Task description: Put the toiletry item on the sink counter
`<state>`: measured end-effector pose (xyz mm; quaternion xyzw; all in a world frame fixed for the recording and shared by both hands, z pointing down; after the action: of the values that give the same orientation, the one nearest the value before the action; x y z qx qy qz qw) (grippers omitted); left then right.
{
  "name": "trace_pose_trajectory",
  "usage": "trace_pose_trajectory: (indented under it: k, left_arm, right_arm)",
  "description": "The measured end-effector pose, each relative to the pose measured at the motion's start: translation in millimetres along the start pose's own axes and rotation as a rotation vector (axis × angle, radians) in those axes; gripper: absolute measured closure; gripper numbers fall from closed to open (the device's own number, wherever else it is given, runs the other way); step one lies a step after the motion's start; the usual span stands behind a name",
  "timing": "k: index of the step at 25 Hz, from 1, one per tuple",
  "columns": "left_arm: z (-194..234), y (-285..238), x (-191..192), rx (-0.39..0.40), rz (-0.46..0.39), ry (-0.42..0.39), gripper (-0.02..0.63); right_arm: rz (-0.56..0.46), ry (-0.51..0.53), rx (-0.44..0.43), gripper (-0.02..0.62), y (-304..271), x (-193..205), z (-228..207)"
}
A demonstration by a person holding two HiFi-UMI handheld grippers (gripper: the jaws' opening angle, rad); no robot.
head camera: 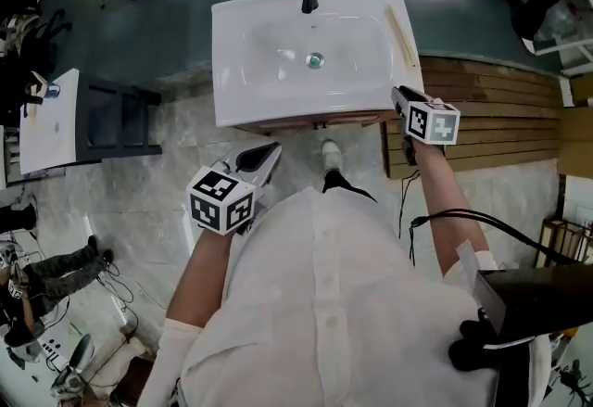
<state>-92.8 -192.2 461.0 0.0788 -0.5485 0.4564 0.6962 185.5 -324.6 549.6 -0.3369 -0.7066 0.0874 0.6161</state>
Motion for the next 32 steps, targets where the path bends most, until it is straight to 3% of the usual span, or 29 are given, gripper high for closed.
trace_pose_trajectory:
  k: [3,8,14,22,32]
  left_arm:
    - [-12,22,10,0.03,-0.007,-0.013,0.6]
    - [-30,60,35,0.09,-0.008,-0.027,0.6]
    - [-48,90,66,0.129,0.002,-0.039,0.6]
    - [-57,114,88,0.151,0.03,-0.046,0.6]
    - [-68,119,97,0.167,0.043,-0.059,0.6]
  right_arm:
    - [0.016,0.001,-0.051,0.577,29,25,42]
    - [0.005,-0.019,-0.113,0.586,81,59,113]
    - [0.024,0.038,-0.168,0.588,127,102,178]
    - [0.031,0.051,-0.215,0.589,155,126,229]
    - [-0.017,0.071,-0.245,0.589,169,121,252]
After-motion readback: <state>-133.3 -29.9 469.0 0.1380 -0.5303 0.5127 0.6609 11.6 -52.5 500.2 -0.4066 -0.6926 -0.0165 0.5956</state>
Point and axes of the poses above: the fingertips, and each gripper's own axes: y backward along the fingers, z to its left, x out of its underside, the point moved 1 cm from there along y, backward along the fingers, and after that the axes turned 11 degrees about -z, right-handed, at the moved point
